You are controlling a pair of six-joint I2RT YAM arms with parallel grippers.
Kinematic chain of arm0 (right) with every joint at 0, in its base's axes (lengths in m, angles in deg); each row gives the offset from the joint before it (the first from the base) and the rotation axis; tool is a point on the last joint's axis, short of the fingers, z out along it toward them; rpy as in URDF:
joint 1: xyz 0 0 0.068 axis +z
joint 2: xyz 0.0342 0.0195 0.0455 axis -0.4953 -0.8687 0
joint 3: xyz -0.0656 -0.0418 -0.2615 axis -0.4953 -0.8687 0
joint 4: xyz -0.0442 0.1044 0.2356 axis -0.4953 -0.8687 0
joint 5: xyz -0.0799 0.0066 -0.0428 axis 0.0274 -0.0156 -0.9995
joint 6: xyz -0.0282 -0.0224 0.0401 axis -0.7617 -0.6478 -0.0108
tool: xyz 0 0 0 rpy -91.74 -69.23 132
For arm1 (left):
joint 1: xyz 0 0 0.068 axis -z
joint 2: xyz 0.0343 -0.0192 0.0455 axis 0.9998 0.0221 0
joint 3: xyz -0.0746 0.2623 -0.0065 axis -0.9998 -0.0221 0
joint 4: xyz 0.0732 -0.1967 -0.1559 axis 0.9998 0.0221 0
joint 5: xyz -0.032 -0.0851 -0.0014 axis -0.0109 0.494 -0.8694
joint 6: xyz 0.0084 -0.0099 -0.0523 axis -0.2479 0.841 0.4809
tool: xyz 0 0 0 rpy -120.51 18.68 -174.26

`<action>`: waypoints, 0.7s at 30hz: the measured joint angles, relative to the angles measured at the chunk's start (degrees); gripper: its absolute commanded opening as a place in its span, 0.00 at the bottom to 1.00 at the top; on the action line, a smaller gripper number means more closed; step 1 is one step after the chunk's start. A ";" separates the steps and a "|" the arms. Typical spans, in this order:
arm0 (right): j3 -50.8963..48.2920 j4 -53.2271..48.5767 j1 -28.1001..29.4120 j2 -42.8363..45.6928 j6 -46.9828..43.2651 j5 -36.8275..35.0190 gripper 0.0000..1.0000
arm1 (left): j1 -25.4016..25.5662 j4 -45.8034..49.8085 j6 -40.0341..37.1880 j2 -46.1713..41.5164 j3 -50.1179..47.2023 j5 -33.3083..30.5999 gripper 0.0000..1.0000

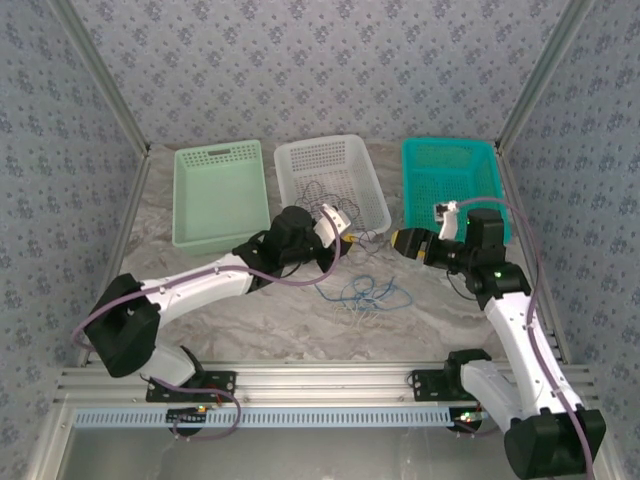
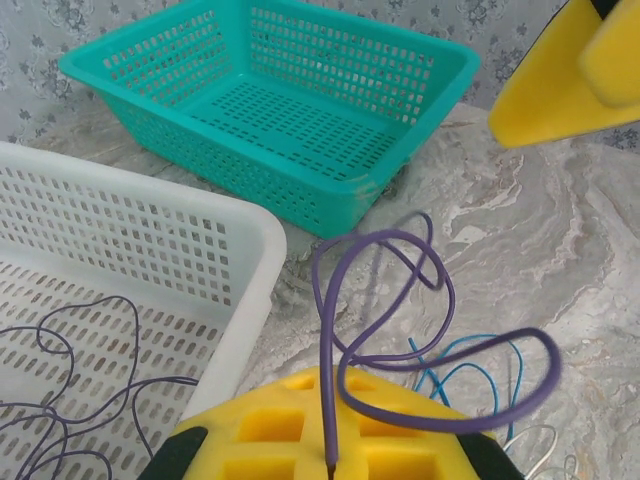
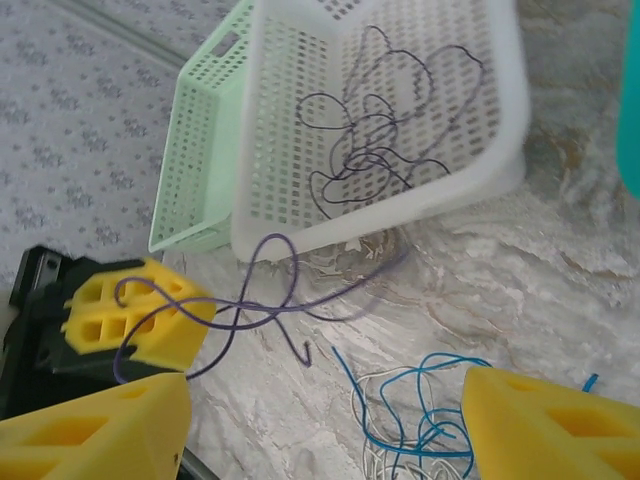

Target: Untangle the cables

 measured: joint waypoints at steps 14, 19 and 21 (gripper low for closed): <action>-2.91 6.16 5.16 -6.38 -3.80 -7.82 0.71 | 0.17 -1.51 -1.55 -2.16 -0.76 0.35 0.00; -3.26 8.59 3.37 -7.10 -5.84 -7.37 0.74 | 0.17 -2.27 -2.43 -4.76 -1.60 1.53 0.00; -3.26 9.42 2.03 -7.10 -5.90 -6.75 0.74 | 0.20 -2.45 -2.84 -4.94 -1.64 2.10 0.00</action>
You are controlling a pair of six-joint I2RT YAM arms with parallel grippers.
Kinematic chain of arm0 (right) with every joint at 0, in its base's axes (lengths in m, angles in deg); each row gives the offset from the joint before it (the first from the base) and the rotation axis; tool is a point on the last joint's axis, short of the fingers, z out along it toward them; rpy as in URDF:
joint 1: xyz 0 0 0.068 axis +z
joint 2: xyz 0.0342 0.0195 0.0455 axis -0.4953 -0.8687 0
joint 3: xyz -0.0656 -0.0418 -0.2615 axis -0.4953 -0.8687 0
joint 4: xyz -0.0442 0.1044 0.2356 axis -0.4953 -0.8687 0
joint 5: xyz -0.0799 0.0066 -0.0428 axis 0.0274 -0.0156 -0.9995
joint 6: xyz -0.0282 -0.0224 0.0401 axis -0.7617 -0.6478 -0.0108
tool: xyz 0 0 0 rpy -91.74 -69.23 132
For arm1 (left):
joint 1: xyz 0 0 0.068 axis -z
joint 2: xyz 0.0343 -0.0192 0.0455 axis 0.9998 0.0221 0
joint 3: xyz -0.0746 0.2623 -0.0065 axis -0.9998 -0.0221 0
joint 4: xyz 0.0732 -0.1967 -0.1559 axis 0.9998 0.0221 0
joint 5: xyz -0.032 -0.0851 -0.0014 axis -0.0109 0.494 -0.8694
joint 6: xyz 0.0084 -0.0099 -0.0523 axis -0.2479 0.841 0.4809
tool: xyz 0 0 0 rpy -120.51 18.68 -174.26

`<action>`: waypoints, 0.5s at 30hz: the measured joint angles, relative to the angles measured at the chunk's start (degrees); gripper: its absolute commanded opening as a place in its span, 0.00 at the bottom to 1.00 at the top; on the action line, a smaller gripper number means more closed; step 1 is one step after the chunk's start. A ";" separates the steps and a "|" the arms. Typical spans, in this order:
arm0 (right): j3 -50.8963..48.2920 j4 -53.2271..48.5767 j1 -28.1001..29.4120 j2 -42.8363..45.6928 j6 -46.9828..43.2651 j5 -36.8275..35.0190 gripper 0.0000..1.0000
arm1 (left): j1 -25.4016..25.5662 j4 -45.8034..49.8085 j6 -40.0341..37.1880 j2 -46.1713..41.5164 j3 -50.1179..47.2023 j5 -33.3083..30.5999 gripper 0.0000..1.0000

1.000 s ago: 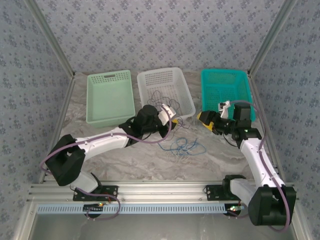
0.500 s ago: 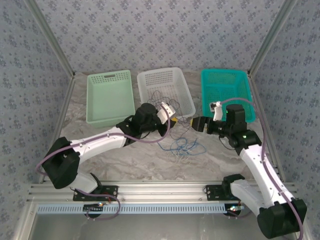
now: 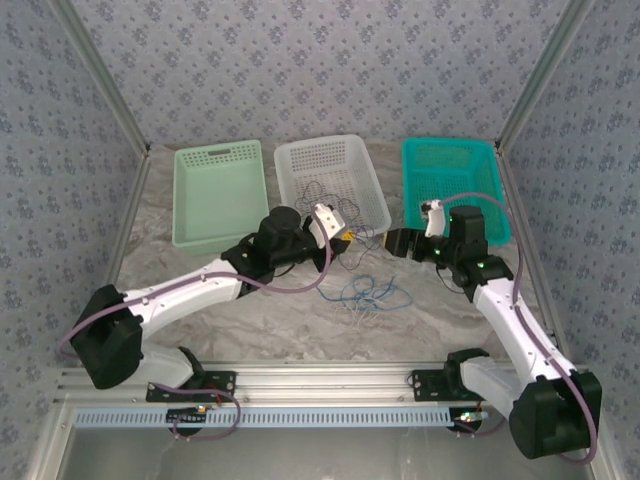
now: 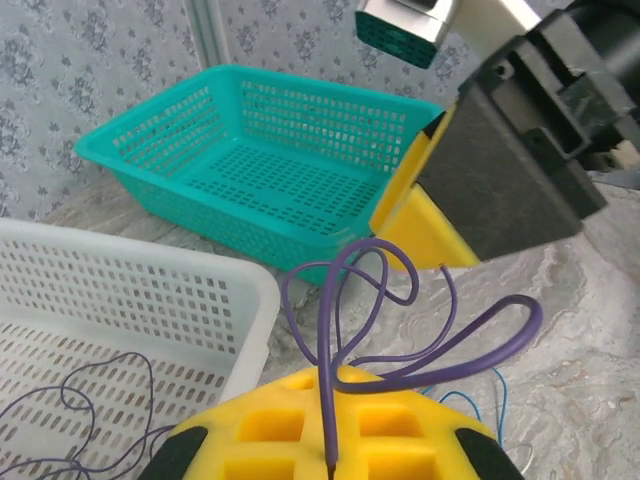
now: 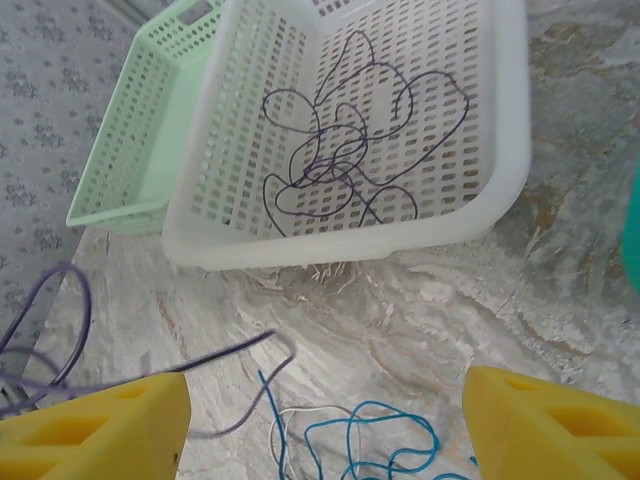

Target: Untangle the cables

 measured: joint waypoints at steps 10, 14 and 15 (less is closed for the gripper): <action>2.73 0.61 -1.57 -0.87 -0.39 4.98 0.73 | 0.20 0.28 -1.88 -0.07 -0.42 1.42 0.00; 4.94 0.98 -0.72 -4.15 -0.42 8.70 0.73 | 0.35 0.31 -2.54 -0.28 -0.42 1.84 0.00; 5.25 0.92 -0.20 -4.83 -0.44 9.49 0.73 | 0.37 0.35 -2.73 -0.31 -0.42 1.84 0.00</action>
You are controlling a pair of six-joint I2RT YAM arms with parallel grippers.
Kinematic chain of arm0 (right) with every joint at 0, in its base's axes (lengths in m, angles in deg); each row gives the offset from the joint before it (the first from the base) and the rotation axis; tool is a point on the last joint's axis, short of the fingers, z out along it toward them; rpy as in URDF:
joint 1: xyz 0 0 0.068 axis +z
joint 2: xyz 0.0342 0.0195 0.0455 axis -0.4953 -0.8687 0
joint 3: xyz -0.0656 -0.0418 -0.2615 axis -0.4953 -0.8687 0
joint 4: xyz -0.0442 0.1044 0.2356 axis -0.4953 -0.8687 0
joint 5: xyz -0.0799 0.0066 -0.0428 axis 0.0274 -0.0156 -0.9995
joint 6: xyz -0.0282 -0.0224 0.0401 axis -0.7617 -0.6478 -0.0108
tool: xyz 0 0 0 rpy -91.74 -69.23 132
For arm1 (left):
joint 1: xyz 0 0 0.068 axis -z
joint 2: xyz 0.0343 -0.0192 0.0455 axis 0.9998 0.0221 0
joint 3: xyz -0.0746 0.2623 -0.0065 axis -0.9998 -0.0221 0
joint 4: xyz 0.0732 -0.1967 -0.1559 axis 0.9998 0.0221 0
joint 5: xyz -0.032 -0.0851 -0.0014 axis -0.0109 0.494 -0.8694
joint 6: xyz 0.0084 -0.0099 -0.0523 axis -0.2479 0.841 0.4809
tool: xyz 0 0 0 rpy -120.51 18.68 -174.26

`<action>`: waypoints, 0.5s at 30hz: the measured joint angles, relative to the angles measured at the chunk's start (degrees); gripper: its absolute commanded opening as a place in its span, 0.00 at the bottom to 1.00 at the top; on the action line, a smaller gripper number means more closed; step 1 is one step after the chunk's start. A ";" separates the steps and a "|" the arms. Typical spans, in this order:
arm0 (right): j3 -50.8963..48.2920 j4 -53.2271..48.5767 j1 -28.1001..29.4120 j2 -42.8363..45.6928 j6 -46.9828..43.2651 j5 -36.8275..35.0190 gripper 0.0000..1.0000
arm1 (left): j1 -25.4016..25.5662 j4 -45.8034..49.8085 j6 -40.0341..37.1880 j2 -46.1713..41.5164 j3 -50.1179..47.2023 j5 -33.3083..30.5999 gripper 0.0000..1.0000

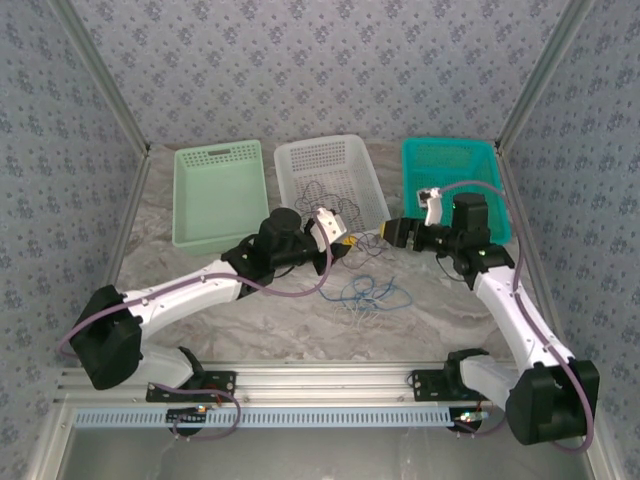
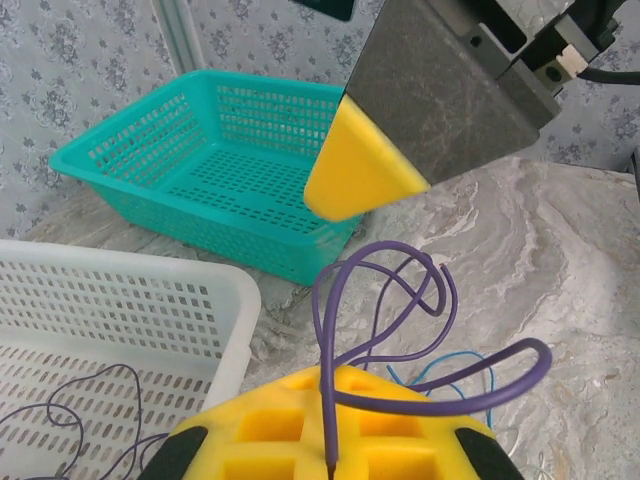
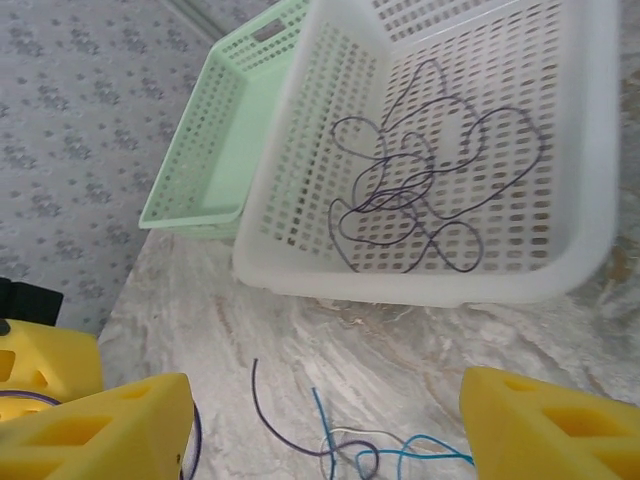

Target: Untangle the cables

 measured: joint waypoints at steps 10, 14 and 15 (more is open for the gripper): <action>1.84 -2.14 3.26 -3.54 -2.49 5.22 0.67 | 0.46 0.55 -1.31 0.00 0.00 0.00 0.00; 2.12 -3.91 4.20 -4.17 -4.15 6.29 0.62 | 0.59 1.01 -2.03 0.00 0.00 0.00 0.00; 2.16 -4.31 4.44 -4.48 -4.46 6.60 0.62 | 0.59 1.18 -2.19 -0.02 0.00 -0.02 0.00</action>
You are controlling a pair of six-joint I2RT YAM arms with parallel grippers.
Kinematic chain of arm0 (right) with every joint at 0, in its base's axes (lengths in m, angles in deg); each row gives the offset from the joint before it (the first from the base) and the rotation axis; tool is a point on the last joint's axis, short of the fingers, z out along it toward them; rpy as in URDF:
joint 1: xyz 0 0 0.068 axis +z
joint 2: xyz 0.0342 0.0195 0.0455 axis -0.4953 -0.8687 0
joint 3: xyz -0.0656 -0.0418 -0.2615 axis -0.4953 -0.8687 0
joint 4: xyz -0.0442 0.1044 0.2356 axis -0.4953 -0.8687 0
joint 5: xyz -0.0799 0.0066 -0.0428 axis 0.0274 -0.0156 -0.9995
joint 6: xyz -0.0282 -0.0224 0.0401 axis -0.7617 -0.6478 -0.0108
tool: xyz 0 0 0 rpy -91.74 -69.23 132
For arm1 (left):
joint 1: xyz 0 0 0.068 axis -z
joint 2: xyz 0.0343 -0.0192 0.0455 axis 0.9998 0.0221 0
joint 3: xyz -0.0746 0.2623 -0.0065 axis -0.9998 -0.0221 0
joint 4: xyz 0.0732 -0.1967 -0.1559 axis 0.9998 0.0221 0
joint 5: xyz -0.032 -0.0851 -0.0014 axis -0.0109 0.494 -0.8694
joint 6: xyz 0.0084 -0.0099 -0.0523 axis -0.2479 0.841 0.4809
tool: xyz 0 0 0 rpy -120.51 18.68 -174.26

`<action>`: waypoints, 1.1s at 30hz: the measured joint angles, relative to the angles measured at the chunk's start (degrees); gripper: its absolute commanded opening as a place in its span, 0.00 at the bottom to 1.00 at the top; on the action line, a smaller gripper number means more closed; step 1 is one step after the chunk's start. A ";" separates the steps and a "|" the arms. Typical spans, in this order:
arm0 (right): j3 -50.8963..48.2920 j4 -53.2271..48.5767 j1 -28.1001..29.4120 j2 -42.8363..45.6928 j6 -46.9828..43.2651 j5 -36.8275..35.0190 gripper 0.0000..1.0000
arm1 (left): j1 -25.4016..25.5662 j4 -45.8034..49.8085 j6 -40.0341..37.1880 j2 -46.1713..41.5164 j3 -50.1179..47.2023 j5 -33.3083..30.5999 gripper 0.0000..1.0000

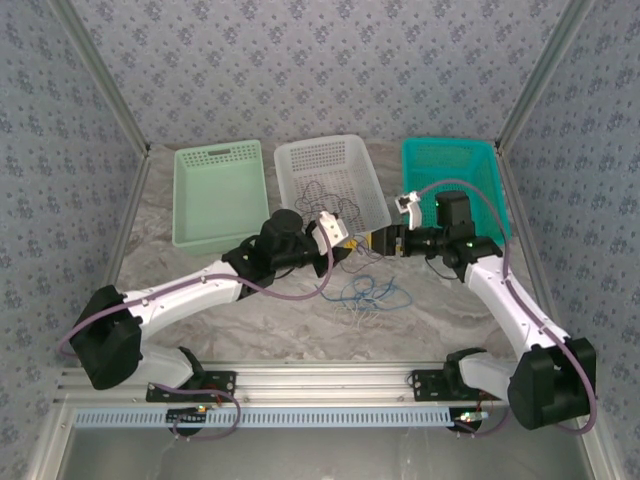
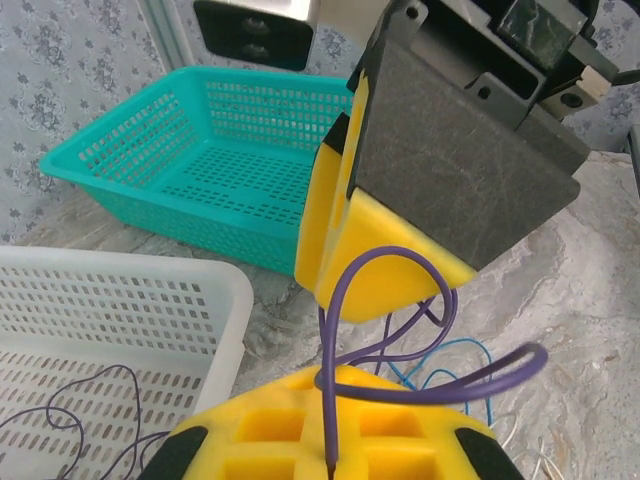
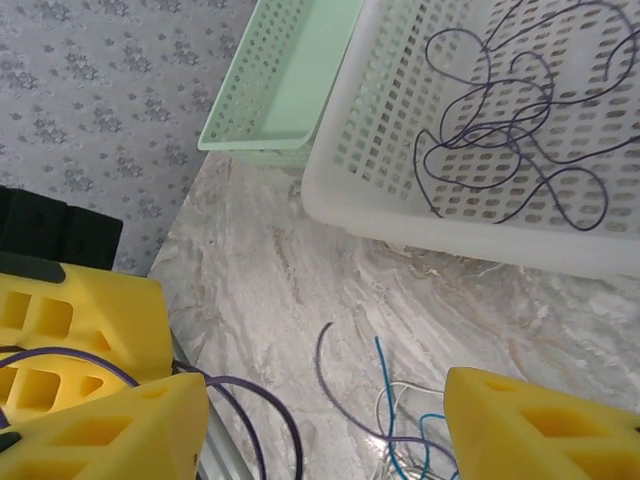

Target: Untangle the cables

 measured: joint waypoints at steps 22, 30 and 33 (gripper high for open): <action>4.57 -9.81 4.33 -6.25 -5.31 -12.04 0.34 | 0.48 2.54 -2.99 -5.64 0.07 0.46 0.00; 5.35 -12.90 3.45 -7.23 -3.80 -25.24 0.31 | 0.48 8.46 -7.61 -12.52 0.17 -3.72 0.00; 5.35 -13.33 3.08 -7.23 -2.89 -27.12 0.28 | 0.48 10.56 -9.22 -14.62 0.61 -5.40 0.00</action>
